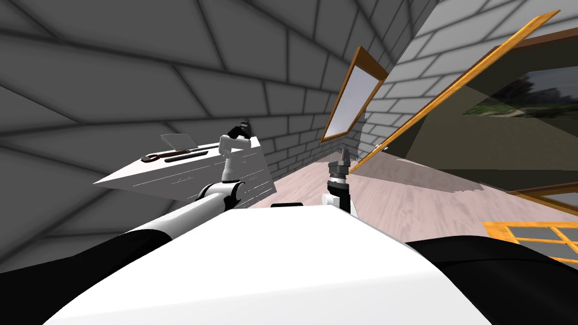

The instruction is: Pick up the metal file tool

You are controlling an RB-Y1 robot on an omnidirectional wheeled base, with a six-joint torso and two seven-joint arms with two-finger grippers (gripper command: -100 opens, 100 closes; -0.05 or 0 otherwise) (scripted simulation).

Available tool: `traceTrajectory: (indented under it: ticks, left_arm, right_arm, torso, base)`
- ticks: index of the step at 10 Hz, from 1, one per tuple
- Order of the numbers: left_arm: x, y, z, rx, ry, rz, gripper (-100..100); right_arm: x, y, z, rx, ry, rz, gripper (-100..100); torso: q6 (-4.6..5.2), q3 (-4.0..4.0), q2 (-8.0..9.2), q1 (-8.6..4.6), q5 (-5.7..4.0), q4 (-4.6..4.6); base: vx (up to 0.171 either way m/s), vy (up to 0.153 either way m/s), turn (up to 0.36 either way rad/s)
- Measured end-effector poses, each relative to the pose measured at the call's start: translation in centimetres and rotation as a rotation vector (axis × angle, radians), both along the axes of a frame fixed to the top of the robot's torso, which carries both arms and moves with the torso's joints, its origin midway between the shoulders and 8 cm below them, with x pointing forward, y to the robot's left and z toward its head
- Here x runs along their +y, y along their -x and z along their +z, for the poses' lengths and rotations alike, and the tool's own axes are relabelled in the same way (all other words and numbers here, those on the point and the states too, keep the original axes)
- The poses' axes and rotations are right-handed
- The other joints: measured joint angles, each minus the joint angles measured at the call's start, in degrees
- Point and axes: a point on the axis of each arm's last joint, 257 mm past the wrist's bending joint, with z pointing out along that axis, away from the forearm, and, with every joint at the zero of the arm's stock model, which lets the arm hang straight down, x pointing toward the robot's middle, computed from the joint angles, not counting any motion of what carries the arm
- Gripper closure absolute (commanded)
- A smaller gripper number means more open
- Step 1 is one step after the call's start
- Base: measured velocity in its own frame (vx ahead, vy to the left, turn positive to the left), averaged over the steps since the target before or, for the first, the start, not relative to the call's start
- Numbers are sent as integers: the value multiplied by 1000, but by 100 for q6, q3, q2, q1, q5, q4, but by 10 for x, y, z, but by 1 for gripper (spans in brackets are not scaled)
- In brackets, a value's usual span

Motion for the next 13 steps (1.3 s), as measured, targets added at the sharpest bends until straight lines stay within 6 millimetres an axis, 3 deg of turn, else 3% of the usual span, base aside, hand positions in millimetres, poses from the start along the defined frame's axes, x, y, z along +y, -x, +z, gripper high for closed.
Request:
traceTrajectory:
  ticks: [6,13]
  left_arm:
    - [14,-23,0,122,73,49,-100]
    - [23,-33,-5,273,164,103,-100]
  right_arm:
    - [0,0,0,0,0,0,0]
    - [0,0,0,0,0,0,0]
  torso:
    - [-1,-1,-2,5,1,-1]
    - [-2,-3,-4,4,2,-2]
  base:
    - [-4,17,-1]
    - [3,27,4]
